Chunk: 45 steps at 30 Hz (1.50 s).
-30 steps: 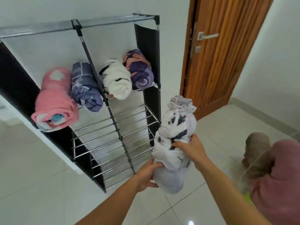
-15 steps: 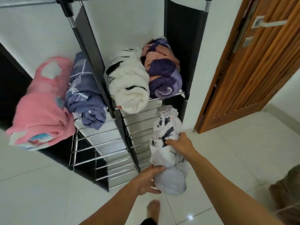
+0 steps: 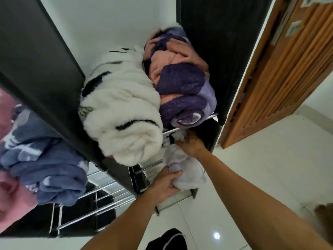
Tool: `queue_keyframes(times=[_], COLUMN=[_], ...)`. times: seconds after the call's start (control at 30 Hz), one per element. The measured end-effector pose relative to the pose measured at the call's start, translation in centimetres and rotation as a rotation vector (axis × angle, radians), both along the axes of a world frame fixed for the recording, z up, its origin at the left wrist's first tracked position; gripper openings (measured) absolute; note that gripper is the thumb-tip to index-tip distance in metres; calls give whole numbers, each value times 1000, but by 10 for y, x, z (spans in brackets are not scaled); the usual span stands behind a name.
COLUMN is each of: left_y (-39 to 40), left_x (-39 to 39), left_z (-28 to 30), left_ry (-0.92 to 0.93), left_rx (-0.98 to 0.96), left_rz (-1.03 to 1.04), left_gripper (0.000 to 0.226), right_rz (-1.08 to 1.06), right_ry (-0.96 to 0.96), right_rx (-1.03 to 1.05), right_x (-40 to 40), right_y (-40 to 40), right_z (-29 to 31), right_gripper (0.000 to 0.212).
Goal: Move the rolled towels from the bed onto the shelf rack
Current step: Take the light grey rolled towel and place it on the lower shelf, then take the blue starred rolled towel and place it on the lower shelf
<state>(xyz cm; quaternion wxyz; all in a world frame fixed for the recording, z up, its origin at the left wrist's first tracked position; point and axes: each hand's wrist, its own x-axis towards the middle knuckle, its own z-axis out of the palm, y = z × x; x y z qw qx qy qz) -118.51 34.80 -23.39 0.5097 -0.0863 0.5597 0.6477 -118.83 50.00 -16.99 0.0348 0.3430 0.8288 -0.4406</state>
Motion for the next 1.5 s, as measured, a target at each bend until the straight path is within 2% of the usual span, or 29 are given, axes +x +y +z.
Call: queue_keyframes(times=[0.07,0.13,0.23,0.3,0.4,0.57,0.67,0.8,1.03,1.27,1.5], left_y=[6,12,18,16,9,16,35,75,127,91,6], left_x=[-6,-9,-5,3,15,30,60,117,243,417,602], left_z=[-3,-1,6,15,26,24,23,32,71,91,95], left_ry=[-5,-22,11,56,140,239,214,141,258,410,569], left_rx=[18,29,4,-69,-268,-477,-457,-336,-171,-47,95], left_rz=[26,30,-24,-55,-159,-541,-701,-901,-1220,-1580,-1944], left_gripper=[50,60,65,55,28,10,7,9,7,7,5], right_rz=[96,158,89,44,-48,-254,-442,-748,-1234,-1869,-2392], right_ry=[-52,-95,-79,-24,-25,-123,-187,-224,-275,-82,259], right_rx=[76,148,157,130,75,-67,-96,-106,-184,-319,-360], right_x=[0,6,23,40,76,149,207,295,450,587,694], right_y=[2,4,4,0,-10,-15,-22,-47,-126,-263,-406], right_z=[-3,-10,-15,-11,-7,-22,-31,-33,-31,-28,-17], right_gripper=[71,60,42,38,41,41,42,39,37,30,17])
